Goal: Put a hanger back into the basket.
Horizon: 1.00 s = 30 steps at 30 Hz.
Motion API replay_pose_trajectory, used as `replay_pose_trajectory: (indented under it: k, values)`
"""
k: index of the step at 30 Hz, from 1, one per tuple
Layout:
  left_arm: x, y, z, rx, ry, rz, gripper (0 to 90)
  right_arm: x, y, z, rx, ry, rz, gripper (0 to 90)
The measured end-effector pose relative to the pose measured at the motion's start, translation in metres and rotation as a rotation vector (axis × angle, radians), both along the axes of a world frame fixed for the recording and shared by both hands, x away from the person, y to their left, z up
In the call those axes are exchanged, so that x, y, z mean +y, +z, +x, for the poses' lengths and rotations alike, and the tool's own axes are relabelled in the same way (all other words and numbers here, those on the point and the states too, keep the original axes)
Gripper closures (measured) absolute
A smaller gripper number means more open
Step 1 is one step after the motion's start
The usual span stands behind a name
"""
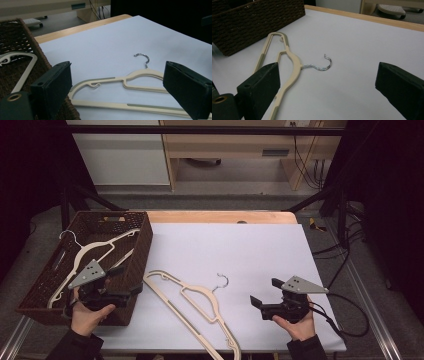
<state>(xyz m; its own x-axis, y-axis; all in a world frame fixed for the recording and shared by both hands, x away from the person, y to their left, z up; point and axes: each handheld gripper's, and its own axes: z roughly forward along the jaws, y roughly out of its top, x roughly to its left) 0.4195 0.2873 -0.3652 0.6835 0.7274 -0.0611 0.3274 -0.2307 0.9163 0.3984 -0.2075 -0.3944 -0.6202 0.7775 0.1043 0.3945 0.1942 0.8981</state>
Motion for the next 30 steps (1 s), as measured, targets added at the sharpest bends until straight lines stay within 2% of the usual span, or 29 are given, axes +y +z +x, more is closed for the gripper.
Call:
replay_pose_trajectory:
  k: [7, 13, 15, 17, 20, 25, 27, 30]
  values:
    - [-0.007, -0.004, -0.001, 0.007, -0.028, 0.016, 7.7, 0.020, -0.004, 0.001, 0.025, 0.042, -0.012, 6.7]
    - [-0.012, -0.005, -0.002, 0.004, -0.036, 0.040, 7.7, 0.037, -0.010, 0.000, 0.064, 0.084, -0.046, 9.5]
    - [-0.013, -0.006, -0.002, 0.004, -0.039, 0.054, 7.7, 0.043, -0.013, 0.001, 0.086, 0.094, -0.065, 11.3]
    - [-0.013, -0.006, -0.002, 0.006, -0.041, 0.053, 7.7, 0.049, -0.018, 0.001, 0.109, 0.114, -0.074, 13.8]
    - [-0.011, -0.006, -0.002, 0.006, -0.038, 0.050, 7.7, 0.058, -0.024, 0.001, 0.131, 0.136, -0.118, 18.2]
    - [-0.011, -0.006, -0.002, 0.005, -0.035, 0.054, 7.7, 0.071, -0.033, 0.000, 0.182, 0.156, -0.148, 26.1]
    - [-0.011, -0.006, -0.002, 0.006, -0.034, 0.059, 7.7, 0.074, -0.037, 0.000, 0.220, 0.162, -0.145, 29.8]
    - [-0.010, -0.005, -0.002, 0.002, -0.032, 0.056, 7.8, 0.080, -0.047, 0.000, 0.279, 0.167, -0.170, 34.5]
